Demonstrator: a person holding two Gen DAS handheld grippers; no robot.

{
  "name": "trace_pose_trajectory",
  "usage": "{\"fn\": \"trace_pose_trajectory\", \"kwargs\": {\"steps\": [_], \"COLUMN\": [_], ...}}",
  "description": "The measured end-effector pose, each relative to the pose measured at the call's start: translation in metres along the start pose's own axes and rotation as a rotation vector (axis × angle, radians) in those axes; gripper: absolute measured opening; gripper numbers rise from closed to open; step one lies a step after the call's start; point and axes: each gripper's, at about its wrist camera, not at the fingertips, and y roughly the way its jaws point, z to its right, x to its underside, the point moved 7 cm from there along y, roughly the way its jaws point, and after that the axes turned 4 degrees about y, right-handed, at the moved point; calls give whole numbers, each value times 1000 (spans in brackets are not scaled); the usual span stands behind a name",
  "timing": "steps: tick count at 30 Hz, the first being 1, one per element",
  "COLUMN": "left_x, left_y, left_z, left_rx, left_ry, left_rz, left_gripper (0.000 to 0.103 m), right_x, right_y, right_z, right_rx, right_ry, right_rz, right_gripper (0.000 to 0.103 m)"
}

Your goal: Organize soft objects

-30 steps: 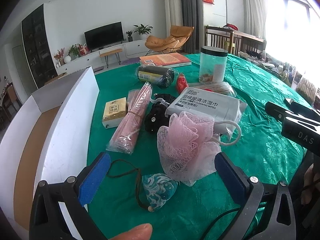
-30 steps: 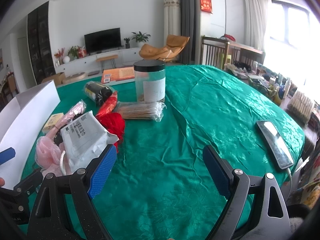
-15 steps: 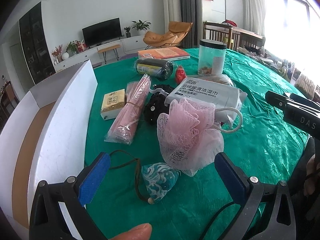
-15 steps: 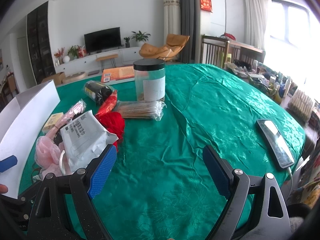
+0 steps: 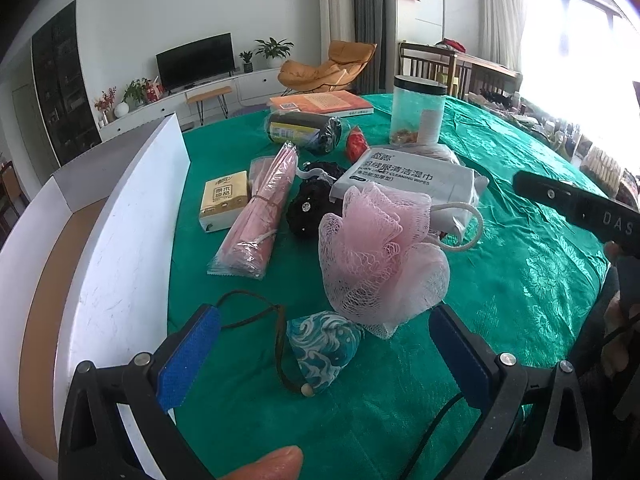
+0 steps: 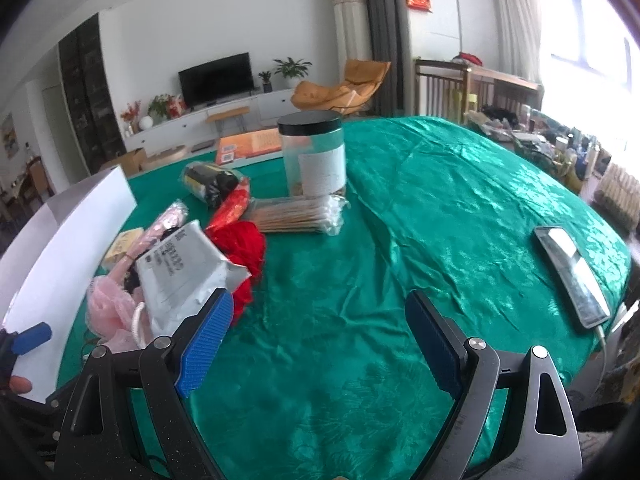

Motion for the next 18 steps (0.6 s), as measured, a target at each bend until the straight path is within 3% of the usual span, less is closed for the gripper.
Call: {"fn": "trace_pose_trajectory", "kwargs": {"steps": [2, 5, 8, 11, 12, 13, 14, 15, 18], "left_x": [3, 7, 8, 8, 9, 10, 12, 13, 17], "left_y": [1, 1, -2, -5, -5, -5, -4, -1, 5], "left_z": [4, 7, 3, -5, -8, -9, -8, -8, -5], "left_rx": [-3, -4, -11, -27, -30, -24, -17, -21, -24], "left_ry": [20, 27, 20, 14, 10, 8, 10, 14, 23], "left_rz": [-7, -21, -26, -27, -27, -30, -36, -43, -63], "left_gripper": [103, 103, 103, 103, 103, 103, 103, 103, 103], "right_x": [-2, -16, -28, -16, -10, -3, 2, 10, 22], "right_y": [6, 27, 61, 80, 80, 75, 71, 63, 44], "right_z": [-13, -29, -52, -75, -80, -83, -81, -80, -61], "right_rx": [-131, -181, -214, -328, -343, -349, -341, -365, -394], "right_ry": [8, -37, -123, -185, -199, -213, -215, -194, -111], "right_rz": [-26, -61, -189, -345, -372, -383, -385, -398, -427], "right_gripper": [90, 90, 90, 86, 83, 72, 45, 36, 28]}}
